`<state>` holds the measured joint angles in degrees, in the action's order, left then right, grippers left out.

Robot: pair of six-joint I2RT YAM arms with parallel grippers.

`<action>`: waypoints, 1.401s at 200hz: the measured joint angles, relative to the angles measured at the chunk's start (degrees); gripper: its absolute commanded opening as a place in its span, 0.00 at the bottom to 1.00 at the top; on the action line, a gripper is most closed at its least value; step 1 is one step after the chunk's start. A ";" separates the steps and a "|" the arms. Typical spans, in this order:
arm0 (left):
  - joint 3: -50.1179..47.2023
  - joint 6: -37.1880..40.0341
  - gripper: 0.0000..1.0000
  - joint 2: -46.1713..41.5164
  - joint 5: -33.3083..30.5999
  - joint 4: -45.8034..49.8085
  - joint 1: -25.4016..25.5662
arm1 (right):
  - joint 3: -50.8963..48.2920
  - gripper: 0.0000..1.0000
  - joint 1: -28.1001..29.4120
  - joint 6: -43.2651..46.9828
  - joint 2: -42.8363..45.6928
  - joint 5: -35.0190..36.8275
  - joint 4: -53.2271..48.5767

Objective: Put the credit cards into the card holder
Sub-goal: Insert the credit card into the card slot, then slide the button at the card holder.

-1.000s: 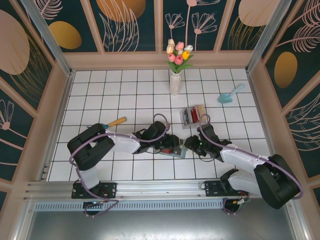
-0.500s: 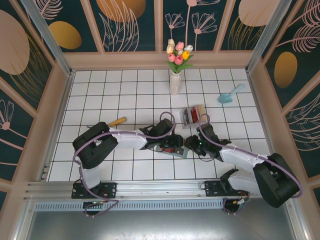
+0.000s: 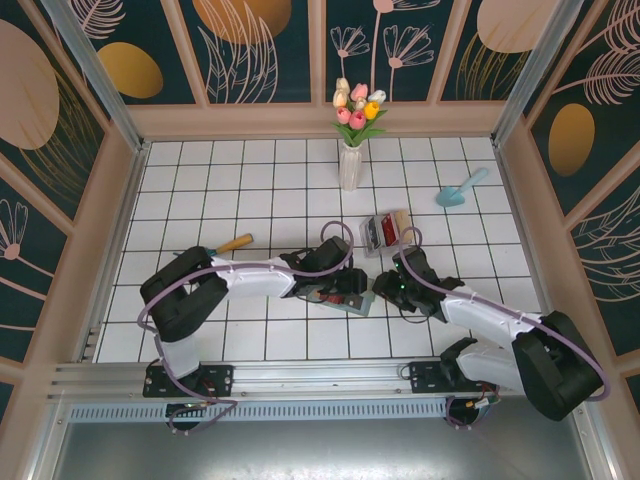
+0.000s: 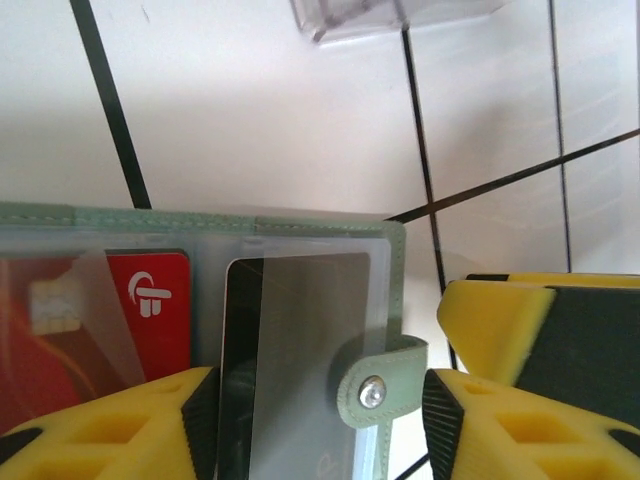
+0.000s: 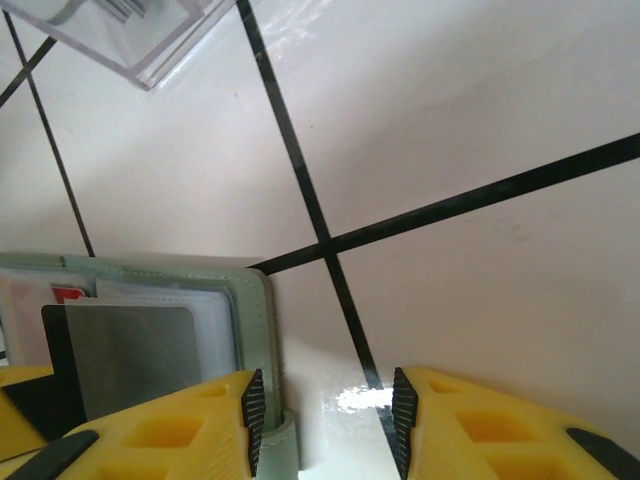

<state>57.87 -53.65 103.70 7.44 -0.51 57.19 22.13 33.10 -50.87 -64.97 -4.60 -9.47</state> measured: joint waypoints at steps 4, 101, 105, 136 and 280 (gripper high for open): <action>0.00 0.24 0.61 -0.48 -0.31 0.15 0.00 | 0.26 0.43 0.00 0.09 0.00 0.24 -0.46; -1.49 0.50 0.61 -5.44 -6.12 2.80 -0.02 | 6.71 0.54 5.18 2.45 0.04 4.11 -7.30; -1.57 0.48 0.61 -5.70 -6.38 2.84 -0.02 | 7.04 0.55 5.62 2.36 -0.26 4.37 -7.43; -4.72 -0.17 0.61 -8.15 -7.82 2.80 -1.03 | 9.20 0.61 9.03 2.56 -3.65 5.11 -7.74; -8.87 -1.09 0.48 -4.63 -6.29 -0.66 -5.46 | 16.41 0.52 14.21 1.27 -12.35 16.94 -21.92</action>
<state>48.99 -54.74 99.07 1.15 -1.17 51.72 38.54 47.31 -49.60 -77.32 12.34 -31.40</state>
